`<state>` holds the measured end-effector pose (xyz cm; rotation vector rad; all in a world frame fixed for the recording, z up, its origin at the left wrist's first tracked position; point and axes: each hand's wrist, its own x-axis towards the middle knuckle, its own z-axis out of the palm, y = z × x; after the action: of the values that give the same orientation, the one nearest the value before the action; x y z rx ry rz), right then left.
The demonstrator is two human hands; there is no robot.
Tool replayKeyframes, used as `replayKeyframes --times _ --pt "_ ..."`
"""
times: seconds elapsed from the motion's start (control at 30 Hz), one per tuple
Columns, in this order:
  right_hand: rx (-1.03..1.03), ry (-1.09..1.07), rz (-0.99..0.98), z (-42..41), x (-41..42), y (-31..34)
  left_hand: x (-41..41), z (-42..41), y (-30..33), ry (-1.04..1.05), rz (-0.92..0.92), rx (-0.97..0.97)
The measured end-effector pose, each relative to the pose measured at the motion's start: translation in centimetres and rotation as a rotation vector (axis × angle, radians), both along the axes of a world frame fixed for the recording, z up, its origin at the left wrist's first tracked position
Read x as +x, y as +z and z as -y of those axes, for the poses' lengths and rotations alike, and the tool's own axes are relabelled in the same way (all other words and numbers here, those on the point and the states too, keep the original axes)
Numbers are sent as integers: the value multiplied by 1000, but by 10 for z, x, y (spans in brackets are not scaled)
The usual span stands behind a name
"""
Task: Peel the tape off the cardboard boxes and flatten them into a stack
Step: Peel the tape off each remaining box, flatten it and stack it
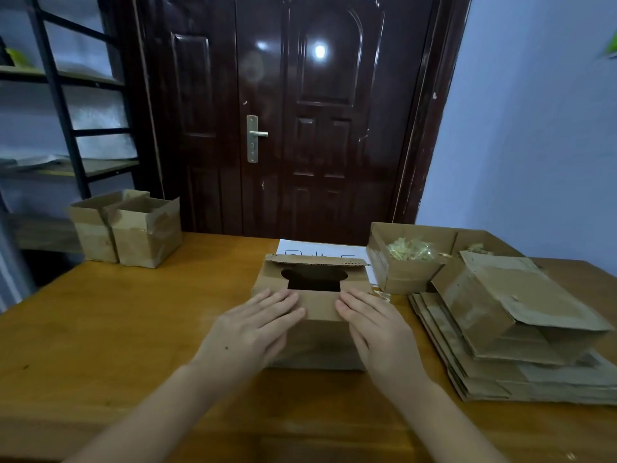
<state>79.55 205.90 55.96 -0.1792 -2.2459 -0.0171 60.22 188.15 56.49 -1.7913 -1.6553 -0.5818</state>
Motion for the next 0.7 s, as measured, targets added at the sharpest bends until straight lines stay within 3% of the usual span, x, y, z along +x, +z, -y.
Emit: replayKeyframes --times 0.17,0.37,0.7 --pt "-6 -19 -23 -2 -5 2 -4 -3 19 71 140 -55" --pt "-50 3 -60 0 -6 1 -28 -23 50 312 253 -438" --pt "-116 51 -34 -1 1 4 -74 -50 56 294 302 -581"
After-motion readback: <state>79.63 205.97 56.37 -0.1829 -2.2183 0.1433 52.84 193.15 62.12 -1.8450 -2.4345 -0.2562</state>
